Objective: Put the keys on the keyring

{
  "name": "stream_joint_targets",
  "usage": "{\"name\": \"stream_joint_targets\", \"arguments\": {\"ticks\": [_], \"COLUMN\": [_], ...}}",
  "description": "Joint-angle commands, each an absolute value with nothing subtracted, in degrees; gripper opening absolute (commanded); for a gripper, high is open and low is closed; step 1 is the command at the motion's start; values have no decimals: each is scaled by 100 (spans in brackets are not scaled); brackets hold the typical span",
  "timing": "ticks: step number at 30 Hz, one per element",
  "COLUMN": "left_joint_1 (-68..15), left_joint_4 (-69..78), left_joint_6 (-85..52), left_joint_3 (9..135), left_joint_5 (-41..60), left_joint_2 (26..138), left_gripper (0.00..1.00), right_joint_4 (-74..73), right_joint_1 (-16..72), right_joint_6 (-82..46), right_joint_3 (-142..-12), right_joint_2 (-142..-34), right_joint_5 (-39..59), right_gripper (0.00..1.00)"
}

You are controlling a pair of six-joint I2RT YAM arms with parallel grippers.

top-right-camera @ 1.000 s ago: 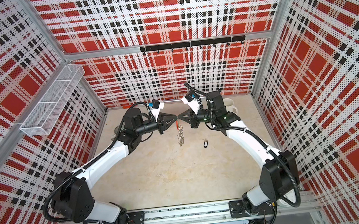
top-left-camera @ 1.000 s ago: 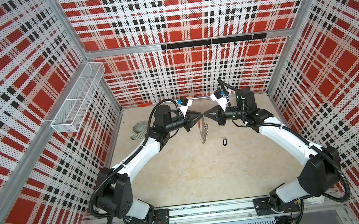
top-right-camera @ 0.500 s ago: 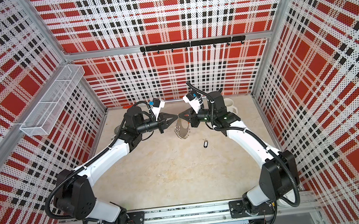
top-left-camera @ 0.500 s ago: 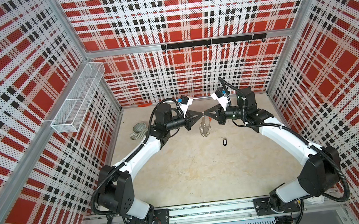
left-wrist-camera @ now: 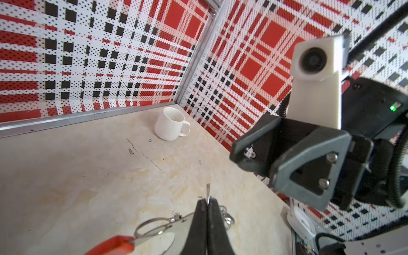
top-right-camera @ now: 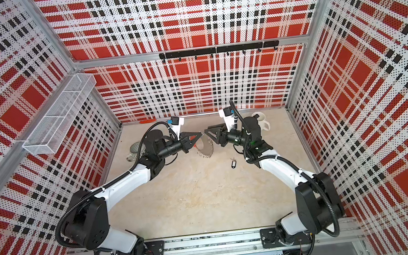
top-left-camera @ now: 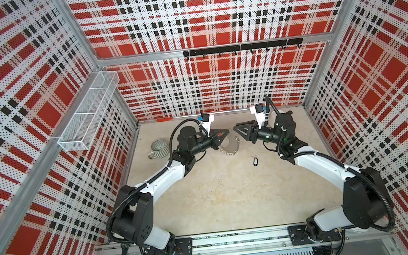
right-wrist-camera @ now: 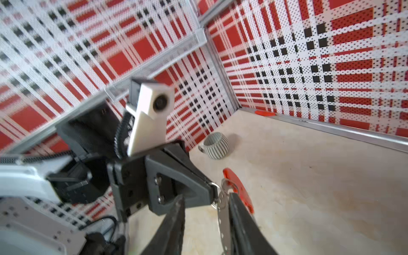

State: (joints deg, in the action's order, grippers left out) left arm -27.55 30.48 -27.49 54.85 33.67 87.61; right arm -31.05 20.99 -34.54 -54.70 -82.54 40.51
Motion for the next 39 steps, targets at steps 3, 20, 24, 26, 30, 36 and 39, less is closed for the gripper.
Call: {"name": "stream_joint_targets", "arguments": {"ticks": [3, 20, 24, 26, 30, 36, 39], "left_joint_1": [-2848, -2977, -3021, -3033, -3063, -3089, -3089], "left_joint_4": [5236, 6289, 6297, 6301, 6296, 6307, 6324], "left_joint_6": [-3907, -4570, -4583, -4588, -4604, -4623, -4632], "left_joint_3": [5109, 5040, 5063, 5072, 5089, 5137, 5150], "left_joint_5": [2904, 2927, 2936, 2944, 2962, 2971, 2979], "left_joint_2": [8405, 8622, 8652, 8661, 8692, 8716, 8736], "left_gripper": [0, 0, 0, 0, 0, 0, 0], "right_joint_4": [-5823, -6196, -6193, -6196, -6186, -6188, -6184], "right_joint_1": [1955, 2163, 2228, 2255, 2284, 2311, 2320], "right_joint_6": [-5420, -5669, -5688, -5687, -5698, -5713, -5722], "right_joint_3": [-5255, -5579, -5690, -5746, -5827, -5880, -5889], "right_joint_2": [-8614, -8992, -9067, -9100, -9140, -9172, -9184], "right_joint_5": [4566, 5192, 5238, 5262, 5284, 5312, 5318], "right_gripper": [33, 30, 30, 30, 25, 13, 8]}}
